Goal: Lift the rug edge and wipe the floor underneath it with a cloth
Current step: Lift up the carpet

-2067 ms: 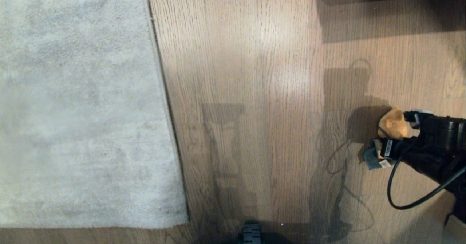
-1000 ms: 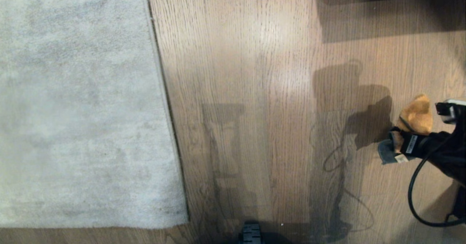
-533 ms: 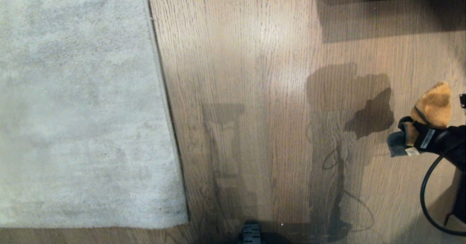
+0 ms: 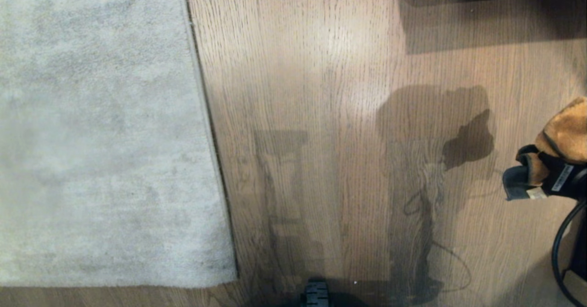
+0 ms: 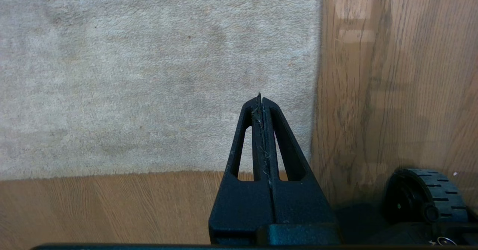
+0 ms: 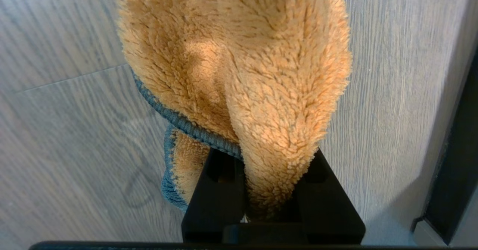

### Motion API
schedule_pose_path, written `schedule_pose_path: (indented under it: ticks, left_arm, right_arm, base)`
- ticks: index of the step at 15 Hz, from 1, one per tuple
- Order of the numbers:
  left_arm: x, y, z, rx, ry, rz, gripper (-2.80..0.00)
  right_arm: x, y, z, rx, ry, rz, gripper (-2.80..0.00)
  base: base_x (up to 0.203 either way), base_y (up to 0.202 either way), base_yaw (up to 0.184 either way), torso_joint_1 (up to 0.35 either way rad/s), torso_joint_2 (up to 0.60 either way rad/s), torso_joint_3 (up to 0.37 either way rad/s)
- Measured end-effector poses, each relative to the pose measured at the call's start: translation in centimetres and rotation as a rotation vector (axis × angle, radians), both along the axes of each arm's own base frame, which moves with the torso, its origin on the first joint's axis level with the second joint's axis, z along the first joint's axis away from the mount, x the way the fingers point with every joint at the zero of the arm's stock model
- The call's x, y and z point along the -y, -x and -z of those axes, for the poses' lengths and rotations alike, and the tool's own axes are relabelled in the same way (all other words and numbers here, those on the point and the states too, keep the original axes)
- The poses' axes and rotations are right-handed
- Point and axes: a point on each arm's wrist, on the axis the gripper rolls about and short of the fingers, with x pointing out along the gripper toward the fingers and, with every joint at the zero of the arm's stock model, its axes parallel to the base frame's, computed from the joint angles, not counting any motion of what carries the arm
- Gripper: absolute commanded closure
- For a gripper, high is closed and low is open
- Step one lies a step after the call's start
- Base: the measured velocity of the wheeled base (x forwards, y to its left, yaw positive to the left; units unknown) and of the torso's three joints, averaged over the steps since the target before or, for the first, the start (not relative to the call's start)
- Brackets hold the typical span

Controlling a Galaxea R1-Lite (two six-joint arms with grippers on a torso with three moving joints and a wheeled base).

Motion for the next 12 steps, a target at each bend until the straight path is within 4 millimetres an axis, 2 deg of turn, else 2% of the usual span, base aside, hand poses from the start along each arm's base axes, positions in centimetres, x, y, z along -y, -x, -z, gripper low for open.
schedule_pose_path:
  ticks: [6,12]
  left_arm:
    - [0.0,0.0,0.0,0.000,0.000,0.000,0.00]
    - [0.0,0.0,0.0,0.000,0.000,-0.001,0.00]
  right_arm:
    - [-0.2,2.7,0.0,0.001,0.002,0.001,0.00]
    - [-0.7,6.5,1.5,-0.025,0.001,-0.004,0.00]
  base:
    - [0.000,0.000,0.000,0.000,0.00,0.000]
    - [0.000,0.000,0.000,0.000,0.00,0.000]
